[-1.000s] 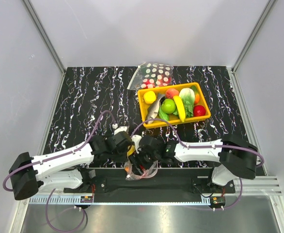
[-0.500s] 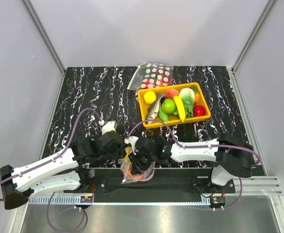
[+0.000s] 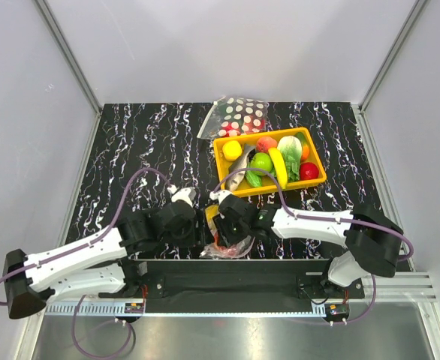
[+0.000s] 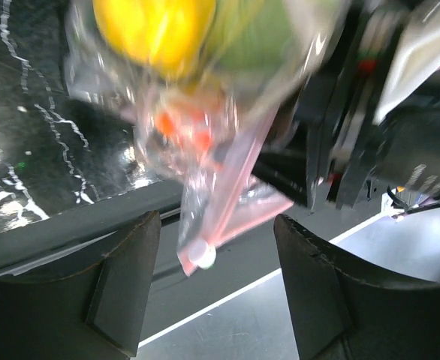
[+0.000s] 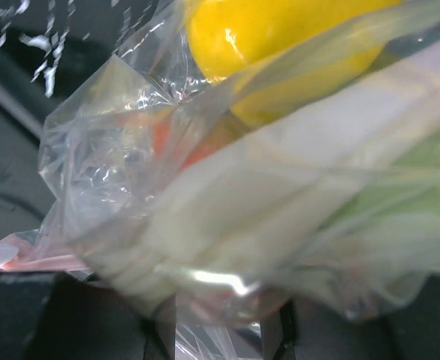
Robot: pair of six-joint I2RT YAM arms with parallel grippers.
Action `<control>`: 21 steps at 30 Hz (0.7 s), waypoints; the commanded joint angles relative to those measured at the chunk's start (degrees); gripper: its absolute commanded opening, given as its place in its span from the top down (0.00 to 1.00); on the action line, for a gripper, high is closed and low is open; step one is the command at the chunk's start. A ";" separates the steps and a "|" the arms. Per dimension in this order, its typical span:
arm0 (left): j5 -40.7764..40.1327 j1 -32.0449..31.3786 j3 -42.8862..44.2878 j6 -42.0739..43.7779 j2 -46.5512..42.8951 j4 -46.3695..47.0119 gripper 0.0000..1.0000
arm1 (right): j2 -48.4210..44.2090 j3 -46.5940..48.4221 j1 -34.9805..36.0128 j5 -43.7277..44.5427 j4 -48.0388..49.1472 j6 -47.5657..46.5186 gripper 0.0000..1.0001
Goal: Open the zip-top bag and remove the fake food
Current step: Pick up the fake fruit from the zipper food storage bag.
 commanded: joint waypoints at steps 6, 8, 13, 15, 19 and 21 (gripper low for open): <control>2.15 -0.38 -0.84 -0.56 5.57 3.78 0.32 | 0.78 3.70 -1.17 7.58 -4.84 -0.32 0.83; 0.41 -0.38 -1.01 -1.52 6.10 2.72 0.31 | 0.17 3.62 -1.17 7.49 -4.58 -0.23 0.83; -0.83 -0.38 -2.95 -2.58 8.29 4.12 0.28 | -1.33 2.92 -1.17 6.01 -3.61 0.20 0.82; -1.89 -0.38 -2.95 -2.49 9.96 4.99 0.27 | -2.12 2.56 -1.26 4.78 -3.26 0.38 0.81; -2.15 -0.29 -2.69 -1.09 13.39 7.54 0.26 | -4.22 0.37 -1.17 3.37 -2.12 0.65 0.74; -1.98 -0.29 -2.42 -0.48 14.89 9.29 0.25 | -5.80 -0.42 -1.17 3.10 -1.68 0.82 0.69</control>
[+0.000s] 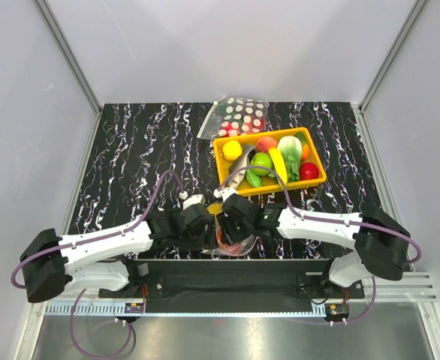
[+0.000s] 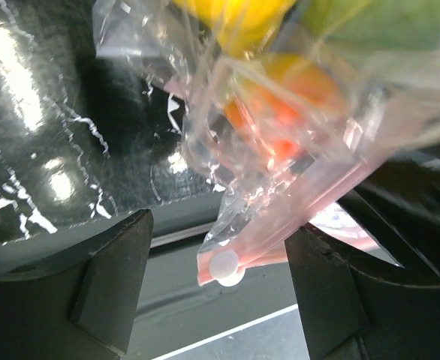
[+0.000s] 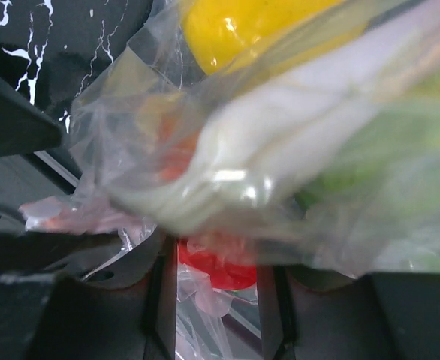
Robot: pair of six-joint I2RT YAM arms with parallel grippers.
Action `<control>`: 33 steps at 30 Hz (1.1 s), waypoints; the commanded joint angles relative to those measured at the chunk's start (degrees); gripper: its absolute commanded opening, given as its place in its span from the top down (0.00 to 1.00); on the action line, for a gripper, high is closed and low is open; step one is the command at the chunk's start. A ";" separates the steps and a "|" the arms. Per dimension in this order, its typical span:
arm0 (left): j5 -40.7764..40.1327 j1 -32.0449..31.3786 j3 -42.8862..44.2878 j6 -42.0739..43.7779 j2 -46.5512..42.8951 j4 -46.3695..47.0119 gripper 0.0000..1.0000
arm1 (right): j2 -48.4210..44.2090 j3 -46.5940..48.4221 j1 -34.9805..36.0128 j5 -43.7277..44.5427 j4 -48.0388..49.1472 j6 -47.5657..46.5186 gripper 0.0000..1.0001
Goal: Open the zip-top bag and remove the fake food
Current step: Pick up the fake fruit from the zipper food storage bag.
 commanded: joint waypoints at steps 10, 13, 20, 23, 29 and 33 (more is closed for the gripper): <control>0.70 -0.12 1.67 3.06 8.22 5.38 0.86 | -9.18 -2.34 -1.19 4.48 -0.57 2.03 0.35; 0.96 -0.12 1.67 3.06 8.39 4.94 0.93 | -9.27 -2.68 -2.51 4.57 -0.23 2.47 0.34; 0.79 -0.12 2.02 3.23 8.22 4.15 0.94 | -6.73 -4.18 -2.95 -0.87 2.93 1.42 0.36; 0.96 -0.12 2.55 3.50 8.83 4.15 0.94 | -6.11 -4.97 -2.78 -4.39 5.13 0.89 0.38; 1.32 -0.12 3.25 3.85 9.80 4.41 0.94 | -4.09 -4.88 -2.87 -5.01 7.68 -0.69 0.39; 1.84 -0.12 3.17 4.11 10.15 4.67 0.95 | -2.07 -4.18 -2.78 -4.75 9.00 -1.92 0.38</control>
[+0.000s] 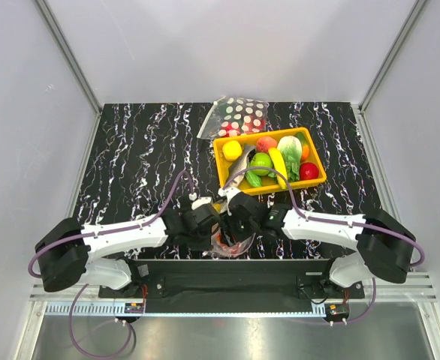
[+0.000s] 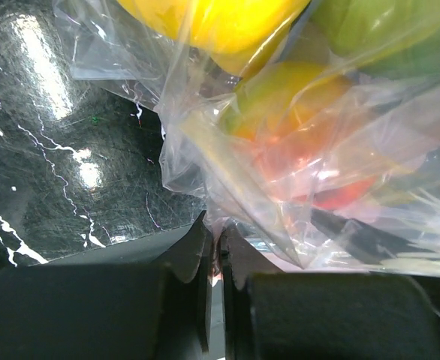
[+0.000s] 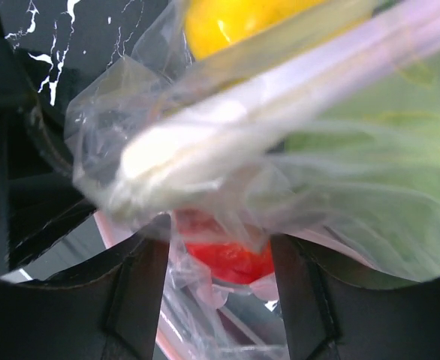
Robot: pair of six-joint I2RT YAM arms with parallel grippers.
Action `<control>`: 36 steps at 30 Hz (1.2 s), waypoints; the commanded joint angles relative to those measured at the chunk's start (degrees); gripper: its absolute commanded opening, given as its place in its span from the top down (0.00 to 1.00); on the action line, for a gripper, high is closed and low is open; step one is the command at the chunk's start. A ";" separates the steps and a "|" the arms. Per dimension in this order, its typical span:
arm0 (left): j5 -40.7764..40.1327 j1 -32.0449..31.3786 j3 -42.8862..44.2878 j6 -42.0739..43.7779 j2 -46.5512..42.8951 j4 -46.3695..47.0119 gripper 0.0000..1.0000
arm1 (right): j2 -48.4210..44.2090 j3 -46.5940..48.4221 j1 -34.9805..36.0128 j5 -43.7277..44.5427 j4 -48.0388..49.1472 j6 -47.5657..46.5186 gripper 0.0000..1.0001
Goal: Open the zip-top bag and remove the fake food
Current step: Pick up the fake fruit from the zipper food storage bag.
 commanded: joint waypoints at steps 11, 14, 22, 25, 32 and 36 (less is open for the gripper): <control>2.55 -0.03 1.81 2.21 0.88 1.73 0.95 | 6.09 3.22 -0.42 0.66 5.71 -5.33 0.33; 2.73 -0.03 1.98 2.48 1.15 1.73 0.96 | 6.44 3.57 -0.42 0.48 6.33 -6.38 0.32; 3.52 -0.03 2.51 3.09 2.11 1.81 0.96 | 3.72 2.08 -0.07 -1.45 11.25 -8.76 0.30; 3.61 -0.03 2.51 3.01 2.12 1.99 0.96 | 3.80 1.46 -0.15 -2.68 12.48 -9.64 0.29; 3.87 -0.03 2.60 2.92 2.29 1.99 0.96 | 9.34 1.82 -0.15 -6.72 12.31 -9.64 0.30; 3.61 -0.03 2.08 2.57 1.59 1.73 0.96 | 11.53 2.95 -0.07 -8.13 10.82 -10.07 0.41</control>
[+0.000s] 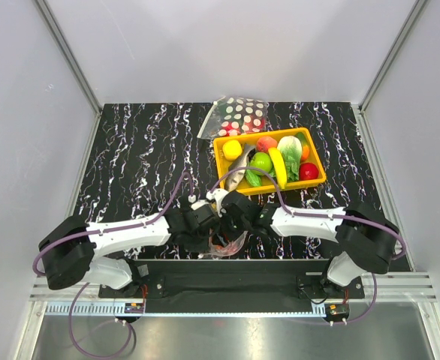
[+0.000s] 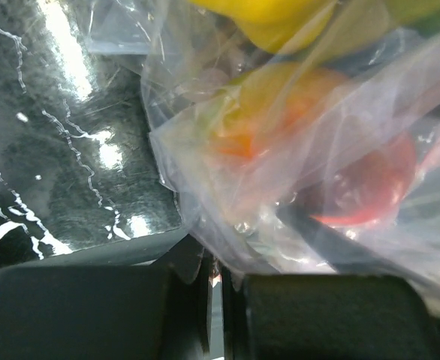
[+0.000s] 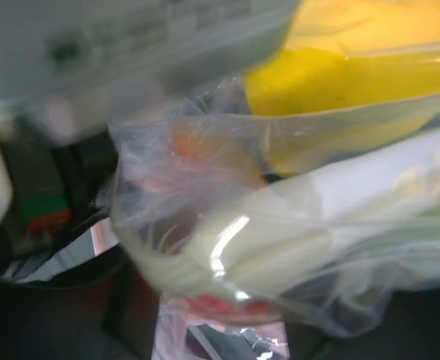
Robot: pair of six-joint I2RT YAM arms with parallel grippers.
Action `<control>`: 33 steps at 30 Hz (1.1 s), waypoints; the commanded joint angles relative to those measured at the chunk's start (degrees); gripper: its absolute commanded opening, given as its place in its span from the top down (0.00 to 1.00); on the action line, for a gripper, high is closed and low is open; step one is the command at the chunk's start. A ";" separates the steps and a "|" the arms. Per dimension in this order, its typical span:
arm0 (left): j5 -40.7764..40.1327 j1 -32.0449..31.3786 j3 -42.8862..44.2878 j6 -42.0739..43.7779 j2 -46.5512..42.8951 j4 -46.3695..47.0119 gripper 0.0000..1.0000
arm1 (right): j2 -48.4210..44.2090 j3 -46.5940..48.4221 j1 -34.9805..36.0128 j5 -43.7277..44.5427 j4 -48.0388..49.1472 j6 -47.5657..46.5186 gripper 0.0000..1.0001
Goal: Open the zip-top bag and remove the fake food
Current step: Pick up the fake fruit from the zipper food storage bag.
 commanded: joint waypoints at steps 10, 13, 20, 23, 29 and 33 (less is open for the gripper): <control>-0.76 0.35 2.33 -0.48 -2.96 0.80 0.95 | -2.27 0.57 0.24 -1.71 -2.85 -0.11 0.95; -2.16 1.84 3.74 -1.27 -5.94 -1.93 0.95 | -6.58 -0.48 0.24 -0.57 -5.04 0.69 0.98; -4.01 5.36 6.03 -0.48 -11.32 -5.63 0.94 | -14.84 -0.92 0.24 0.41 -12.07 0.25 0.99; -3.49 6.50 5.94 0.57 -10.62 -5.45 0.93 | -16.25 -0.75 0.24 0.06 -13.65 -0.02 1.00; -1.64 8.34 5.59 2.15 -7.02 -3.96 0.93 | -23.45 0.04 0.24 2.86 -15.59 0.69 1.00; -0.06 8.52 6.29 3.21 -4.56 -2.12 0.93 | -26.62 0.92 0.33 4.27 -16.04 1.12 0.99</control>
